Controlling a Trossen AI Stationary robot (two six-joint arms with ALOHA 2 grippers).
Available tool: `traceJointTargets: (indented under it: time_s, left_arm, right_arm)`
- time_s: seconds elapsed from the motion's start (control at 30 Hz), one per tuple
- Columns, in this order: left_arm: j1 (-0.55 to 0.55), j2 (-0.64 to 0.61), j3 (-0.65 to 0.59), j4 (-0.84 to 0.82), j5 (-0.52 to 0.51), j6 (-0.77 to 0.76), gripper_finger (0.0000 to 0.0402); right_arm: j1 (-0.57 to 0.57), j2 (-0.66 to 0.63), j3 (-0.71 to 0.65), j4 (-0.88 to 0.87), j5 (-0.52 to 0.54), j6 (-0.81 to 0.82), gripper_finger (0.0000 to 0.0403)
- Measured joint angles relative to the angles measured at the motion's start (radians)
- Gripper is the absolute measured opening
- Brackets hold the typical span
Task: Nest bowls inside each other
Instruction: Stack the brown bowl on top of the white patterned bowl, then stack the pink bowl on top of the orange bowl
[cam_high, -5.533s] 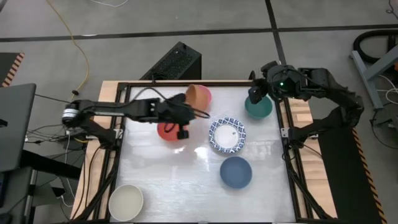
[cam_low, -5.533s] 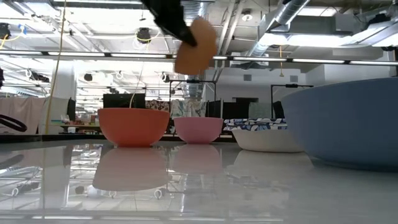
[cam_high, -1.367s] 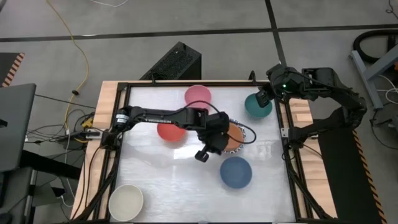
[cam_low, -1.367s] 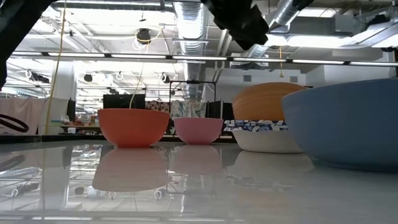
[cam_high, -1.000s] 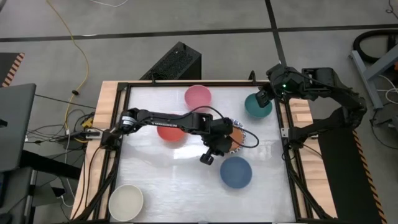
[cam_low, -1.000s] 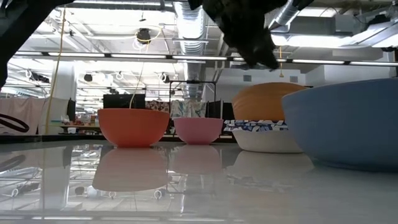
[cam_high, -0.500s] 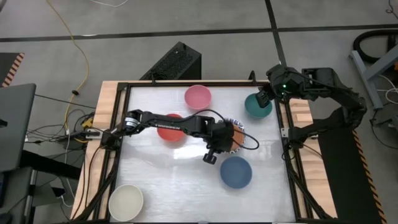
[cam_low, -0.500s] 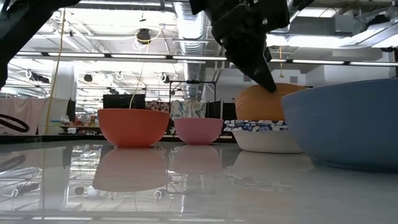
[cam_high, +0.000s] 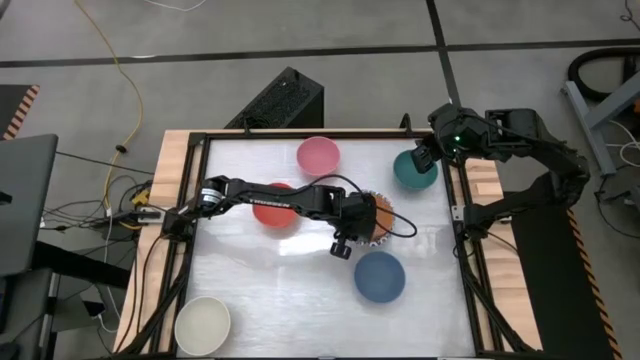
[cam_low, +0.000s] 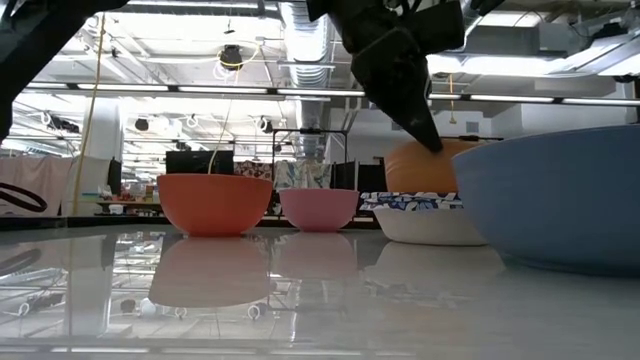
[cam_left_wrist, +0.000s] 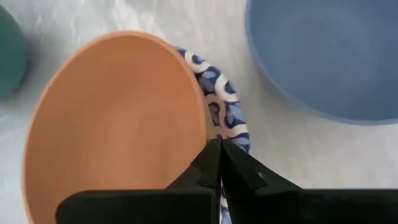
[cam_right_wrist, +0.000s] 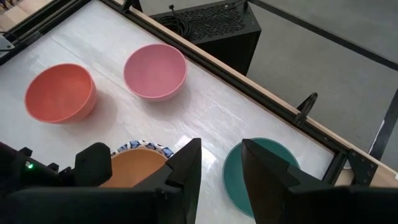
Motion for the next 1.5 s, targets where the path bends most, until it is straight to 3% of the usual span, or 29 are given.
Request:
traceJointTargets:
  time_s: [0.43,0.7,0.83,1.03,1.17,1.33,1.5]
  left_arm:
    - [0.007,-0.002,0.000,-0.069,0.165,-0.047,0.0000]
    - [0.040,-0.105,0.000,-0.117,0.229,-0.063,0.0000]
    - [0.100,-0.204,0.000,-0.131,0.170,-0.079,0.0000]
    - [0.204,-0.316,0.002,-0.214,-0.006,-0.076,0.0003]
    - [0.296,-0.357,0.002,-0.298,-0.016,-0.067,0.0028]
    - [0.425,-0.344,0.001,-0.355,0.137,-0.039,0.0088]
    - [0.511,-0.286,0.001,-0.366,0.221,0.000,0.0157]
  right_arm:
    - [0.000,0.000,0.000,-0.004,0.001,-0.001,0.0134]
    - [-0.001,0.000,0.000,-0.005,0.003,-0.008,0.0134]
    - [-0.001,0.000,0.000,-0.005,0.003,-0.007,0.0134]
    - [-0.001,0.000,0.000,-0.005,0.003,-0.007,0.0134]
    - [-0.001,0.000,0.000,-0.005,0.003,-0.007,0.0134]
    - [-0.002,0.000,0.000,-0.005,0.003,-0.007,0.0134]
    - [-0.002,0.000,0.000,-0.005,0.003,-0.007,0.0134]
